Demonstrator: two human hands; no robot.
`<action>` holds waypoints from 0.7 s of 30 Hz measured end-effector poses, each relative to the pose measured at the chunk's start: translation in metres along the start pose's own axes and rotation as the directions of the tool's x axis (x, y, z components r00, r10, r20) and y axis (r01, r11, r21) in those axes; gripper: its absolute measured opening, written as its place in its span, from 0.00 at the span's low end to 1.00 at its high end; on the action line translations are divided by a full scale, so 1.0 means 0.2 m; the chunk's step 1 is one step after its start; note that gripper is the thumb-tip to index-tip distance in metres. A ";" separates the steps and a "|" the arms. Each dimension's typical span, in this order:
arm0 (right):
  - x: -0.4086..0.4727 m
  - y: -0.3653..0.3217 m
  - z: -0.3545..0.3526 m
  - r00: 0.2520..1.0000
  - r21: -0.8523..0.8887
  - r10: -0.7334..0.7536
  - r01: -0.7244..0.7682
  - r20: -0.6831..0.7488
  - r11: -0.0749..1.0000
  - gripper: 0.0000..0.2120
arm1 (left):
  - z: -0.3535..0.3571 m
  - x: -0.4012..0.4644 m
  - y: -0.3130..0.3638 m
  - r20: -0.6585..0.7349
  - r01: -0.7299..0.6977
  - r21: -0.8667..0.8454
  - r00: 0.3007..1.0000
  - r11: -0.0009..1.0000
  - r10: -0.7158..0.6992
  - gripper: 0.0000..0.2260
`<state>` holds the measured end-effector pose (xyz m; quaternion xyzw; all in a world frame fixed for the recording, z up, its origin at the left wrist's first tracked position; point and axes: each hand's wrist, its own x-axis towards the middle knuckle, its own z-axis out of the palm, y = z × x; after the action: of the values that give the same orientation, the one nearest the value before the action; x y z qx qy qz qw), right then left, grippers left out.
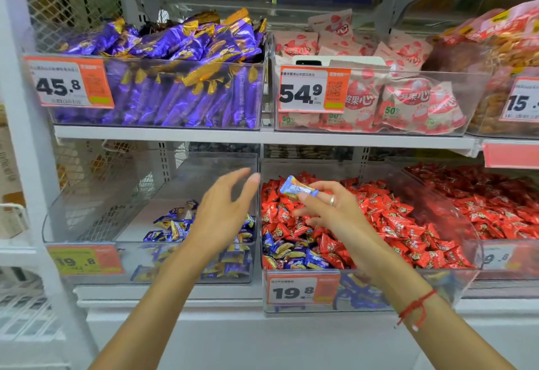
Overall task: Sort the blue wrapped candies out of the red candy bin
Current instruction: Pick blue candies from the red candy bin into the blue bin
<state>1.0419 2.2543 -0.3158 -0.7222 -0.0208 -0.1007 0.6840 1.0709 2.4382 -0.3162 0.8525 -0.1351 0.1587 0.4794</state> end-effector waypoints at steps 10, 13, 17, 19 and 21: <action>0.02 0.09 0.03 0.945 -0.333 -0.202 0.282 0.257 0.900 0.16 | -0.01 0.00 -0.06 -0.258 -0.012 -0.306 0.964 0.952 -0.071 0.03; 0.10 0.18 0.03 0.902 -0.629 -0.060 0.345 0.428 0.697 0.16 | -0.05 0.02 -0.17 -0.319 0.034 -0.161 0.944 0.986 -0.085 0.04; 0.18 0.21 0.07 0.807 -0.795 0.121 0.524 0.579 0.307 0.23 | -0.05 0.03 -0.26 -0.317 0.123 0.062 0.943 0.990 -0.098 0.06; 0.20 0.19 0.11 0.805 -0.813 0.115 0.575 0.582 0.094 0.20 | -0.05 0.04 -0.30 -0.244 0.158 0.178 0.963 0.971 -0.112 0.10; 0.22 0.18 0.13 0.801 -0.802 0.080 0.597 0.593 -0.033 0.15 | -0.04 0.04 -0.31 -0.133 0.169 0.293 0.982 0.941 -0.135 0.18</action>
<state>1.0936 2.2737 -0.3452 -0.9630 -0.2550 -0.0386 -0.0788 1.1014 2.4755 -0.3569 0.9136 -0.0162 0.1872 0.3606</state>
